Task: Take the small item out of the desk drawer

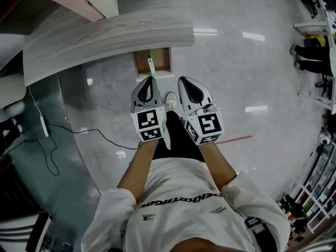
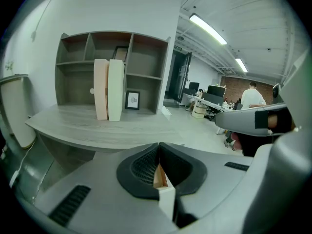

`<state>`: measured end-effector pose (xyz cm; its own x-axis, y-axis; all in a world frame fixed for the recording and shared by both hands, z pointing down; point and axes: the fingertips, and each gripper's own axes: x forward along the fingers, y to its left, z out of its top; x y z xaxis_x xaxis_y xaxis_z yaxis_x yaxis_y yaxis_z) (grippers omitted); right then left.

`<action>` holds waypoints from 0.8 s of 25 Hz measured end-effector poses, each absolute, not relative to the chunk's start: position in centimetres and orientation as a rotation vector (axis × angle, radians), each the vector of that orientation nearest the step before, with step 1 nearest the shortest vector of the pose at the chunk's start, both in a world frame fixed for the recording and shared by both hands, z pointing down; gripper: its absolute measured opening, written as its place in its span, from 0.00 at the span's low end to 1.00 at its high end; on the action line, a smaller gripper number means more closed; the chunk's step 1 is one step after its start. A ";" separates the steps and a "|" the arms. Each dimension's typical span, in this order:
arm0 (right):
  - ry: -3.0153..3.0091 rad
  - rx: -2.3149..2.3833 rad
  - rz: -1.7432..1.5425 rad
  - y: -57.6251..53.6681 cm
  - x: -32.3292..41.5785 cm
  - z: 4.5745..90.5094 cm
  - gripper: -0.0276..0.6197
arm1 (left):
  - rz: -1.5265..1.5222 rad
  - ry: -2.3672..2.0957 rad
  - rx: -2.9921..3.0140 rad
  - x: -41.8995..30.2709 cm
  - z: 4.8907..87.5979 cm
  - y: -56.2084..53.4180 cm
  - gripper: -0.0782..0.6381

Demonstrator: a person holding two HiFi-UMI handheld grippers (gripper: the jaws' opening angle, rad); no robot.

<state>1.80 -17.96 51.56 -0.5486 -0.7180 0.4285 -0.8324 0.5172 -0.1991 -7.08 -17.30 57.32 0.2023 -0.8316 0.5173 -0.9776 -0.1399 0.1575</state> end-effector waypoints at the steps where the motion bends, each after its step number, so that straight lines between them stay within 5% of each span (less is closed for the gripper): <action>1: -2.466 1.297 0.559 -18.1 1.9 52.0 0.09 | 0.430 -1.678 2.014 -7.1 58.0 -17.4 0.13; 20: -2.421 1.283 0.639 -18.7 2.7 59.5 0.09 | 0.498 -1.631 1.778 -7.3 71.1 -19.8 0.24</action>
